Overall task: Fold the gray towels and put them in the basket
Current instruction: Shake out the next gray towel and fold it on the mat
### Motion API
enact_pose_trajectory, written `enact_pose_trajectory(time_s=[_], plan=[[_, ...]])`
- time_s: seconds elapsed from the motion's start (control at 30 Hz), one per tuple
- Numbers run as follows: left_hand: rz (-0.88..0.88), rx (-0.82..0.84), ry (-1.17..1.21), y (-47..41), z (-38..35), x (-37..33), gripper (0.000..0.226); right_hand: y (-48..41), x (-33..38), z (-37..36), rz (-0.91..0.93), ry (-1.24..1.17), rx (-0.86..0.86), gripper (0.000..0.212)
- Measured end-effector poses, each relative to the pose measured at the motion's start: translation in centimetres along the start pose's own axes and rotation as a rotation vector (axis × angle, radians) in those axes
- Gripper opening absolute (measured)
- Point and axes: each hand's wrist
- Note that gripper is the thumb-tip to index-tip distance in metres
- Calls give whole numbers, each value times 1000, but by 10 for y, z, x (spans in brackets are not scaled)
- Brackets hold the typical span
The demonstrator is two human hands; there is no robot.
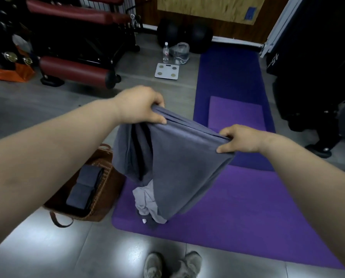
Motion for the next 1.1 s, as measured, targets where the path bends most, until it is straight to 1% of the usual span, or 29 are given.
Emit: enact_pose_trajectory(time_s=[0.03, 0.1, 0.17, 0.23, 0.27, 0.3, 0.33, 0.37, 0.43, 0.5, 0.57, 0.7, 0.77, 0.8, 0.87, 0.93, 1.0, 1.1], plan=[[-22, -8, -116, 0, -4, 0, 22, 1, -7, 3, -18, 61, -41, 15], [-39, -49, -257, -1, -13, 0, 24, 6, -25, 9, -49, 100, -145, 22], [-18, -36, -323, -5, -25, 0, 30, 12, -44, 15, -48, 189, -244, 22], [26, -35, -328, -13, -37, -2, 33, 19, -68, 21, -57, 258, -270, 27], [51, -53, -297, -18, -42, -6, 32, 22, -81, 22, -68, 231, -270, 34], [76, -79, -210, -24, -48, -12, 30, 27, -95, 23, -82, 167, -269, 40], [106, -108, -68, -30, -54, -20, 27, 30, -111, 24, -89, 88, -277, 44], [147, -123, 104, -37, -62, -30, 26, 34, -129, 25, -94, 19, -278, 44], [228, -98, 420, -50, -77, -57, 23, 42, -169, 27, -97, -112, -254, 42], [294, -37, 579, -60, -98, -86, 25, 48, -214, 29, -99, -242, -211, 37], [331, 22, 637, -66, -124, -115, 27, 51, -259, 31, -107, -303, -165, 31], [411, 58, 728, -73, -174, -169, 25, 49, -335, 31, -105, -305, -83, 26], [456, 72, 738, -74, -199, -191, 26, 44, -363, 31, -95, -306, -59, 33], [480, 75, 739, -73, -211, -199, 23, 42, -374, 30, -92, -319, -47, 36], [516, 117, 733, -73, -232, -209, 10, 40, -396, 29, -98, -365, 7, 41], [533, 194, 725, -77, -249, -215, 19, 43, -416, 25, -112, -426, 65, 43], [546, 274, 707, -88, -264, -218, 23, 42, -438, 20, -106, -504, 72, 35], [530, 340, 638, -123, -296, -218, 15, 20, -475, 10, -110, -592, 33, 17]])
Point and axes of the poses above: each hand's wrist, its own y-axis away from the middle knuckle, its own z-axis out of the back of the hand, x = y × z, and after that the axes turned 7 degrees about -y, right-handed
